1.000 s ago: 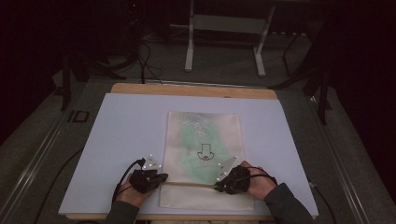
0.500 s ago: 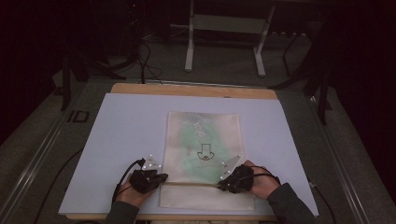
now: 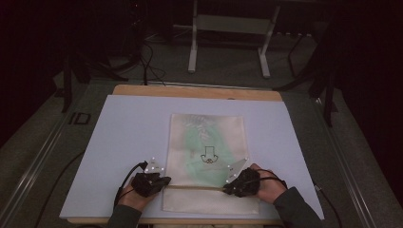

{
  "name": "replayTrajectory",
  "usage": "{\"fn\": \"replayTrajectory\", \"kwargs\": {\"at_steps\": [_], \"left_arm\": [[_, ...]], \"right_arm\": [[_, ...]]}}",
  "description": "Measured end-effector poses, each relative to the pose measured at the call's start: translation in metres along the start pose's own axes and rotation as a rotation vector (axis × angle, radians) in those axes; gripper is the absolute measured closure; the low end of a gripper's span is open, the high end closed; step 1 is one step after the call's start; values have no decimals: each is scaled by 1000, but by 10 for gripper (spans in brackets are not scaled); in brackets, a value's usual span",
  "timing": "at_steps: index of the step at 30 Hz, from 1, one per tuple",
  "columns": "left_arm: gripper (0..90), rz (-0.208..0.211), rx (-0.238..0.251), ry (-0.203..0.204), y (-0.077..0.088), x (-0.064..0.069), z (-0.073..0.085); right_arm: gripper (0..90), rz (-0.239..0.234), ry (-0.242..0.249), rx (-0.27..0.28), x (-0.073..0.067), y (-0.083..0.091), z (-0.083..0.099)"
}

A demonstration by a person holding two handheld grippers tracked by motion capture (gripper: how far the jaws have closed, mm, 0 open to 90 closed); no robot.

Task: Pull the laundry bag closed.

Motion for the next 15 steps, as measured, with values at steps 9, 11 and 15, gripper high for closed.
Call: {"fn": "replayTrajectory", "kwargs": {"at_steps": [9,11,15], "left_arm": [[894,-1,-1,-2,0,0,0],[894,0,-1,-3,0,0,0],[894,1,-1,-2,0,0,0]], "right_arm": [[824,-2,-7,2,0,1,3],[825,-1,-12,-1,0,1,4],[824,3,-17,1,1,4,6]]}}
Point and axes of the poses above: each handheld gripper's, and its own axes: y roughly backward along the jaws, z roughly out of its underside, x roughly to its right, the point moved 7 cm from there along -y, roughly forward along the jaws, and after that the axes turned 8 degrees about z, right-handed, at the moved point
